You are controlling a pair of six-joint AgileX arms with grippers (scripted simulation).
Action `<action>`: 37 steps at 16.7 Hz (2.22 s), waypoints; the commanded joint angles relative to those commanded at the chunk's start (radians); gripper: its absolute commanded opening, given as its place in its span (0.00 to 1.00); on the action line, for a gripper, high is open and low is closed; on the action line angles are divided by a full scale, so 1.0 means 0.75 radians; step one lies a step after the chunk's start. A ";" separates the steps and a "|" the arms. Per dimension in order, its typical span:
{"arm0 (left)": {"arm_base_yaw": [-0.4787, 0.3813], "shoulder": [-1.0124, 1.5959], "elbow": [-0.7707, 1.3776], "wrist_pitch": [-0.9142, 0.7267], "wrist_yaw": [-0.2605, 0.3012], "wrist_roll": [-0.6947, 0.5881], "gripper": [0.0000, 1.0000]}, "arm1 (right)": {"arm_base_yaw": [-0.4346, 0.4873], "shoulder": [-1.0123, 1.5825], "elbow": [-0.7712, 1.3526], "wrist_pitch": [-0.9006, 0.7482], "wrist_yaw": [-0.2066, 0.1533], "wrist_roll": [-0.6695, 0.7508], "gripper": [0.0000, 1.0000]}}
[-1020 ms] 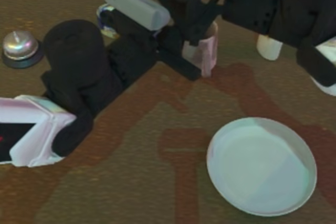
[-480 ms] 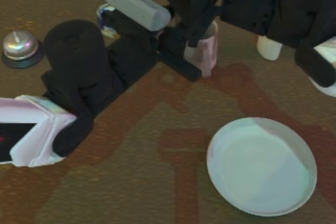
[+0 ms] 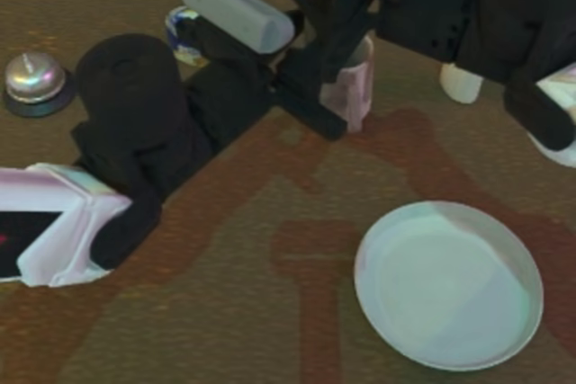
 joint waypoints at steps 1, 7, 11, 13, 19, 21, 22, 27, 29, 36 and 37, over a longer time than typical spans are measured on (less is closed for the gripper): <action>0.000 0.000 0.000 0.000 0.000 0.000 0.00 | 0.000 0.000 0.000 0.000 0.000 0.000 0.00; 0.000 0.000 0.000 0.000 0.000 0.000 0.23 | 0.000 0.000 0.000 0.000 0.000 0.000 0.00; 0.000 0.000 0.000 0.000 0.000 0.000 0.53 | 0.000 0.000 0.000 0.000 0.000 0.000 0.00; 0.000 0.000 0.000 0.000 0.000 0.000 0.68 | 0.000 0.000 0.000 0.000 0.000 0.000 0.00; 0.000 0.000 0.000 0.000 0.000 0.000 1.00 | 0.000 0.000 0.000 0.000 0.000 0.000 0.00; 0.000 0.000 0.000 0.000 0.000 0.000 1.00 | 0.000 0.000 0.000 0.000 0.000 0.000 0.00; 0.000 0.000 0.000 0.000 0.000 0.000 1.00 | 0.000 0.000 0.000 0.000 0.000 0.000 0.00; 0.000 -0.003 -0.006 -0.001 0.001 0.000 1.00 | -0.004 -0.003 -0.001 0.000 -0.003 0.002 0.00; 0.014 -0.055 -0.057 -0.005 0.010 -0.001 1.00 | -0.029 -0.022 -0.023 0.002 -0.034 0.004 0.00; 0.086 -0.357 -0.343 -0.017 0.054 -0.003 1.00 | -0.159 -0.118 -0.125 0.017 -0.172 0.010 0.00; 0.086 -0.359 -0.345 -0.017 0.055 -0.003 1.00 | -0.160 -0.119 -0.125 0.017 -0.173 0.010 0.00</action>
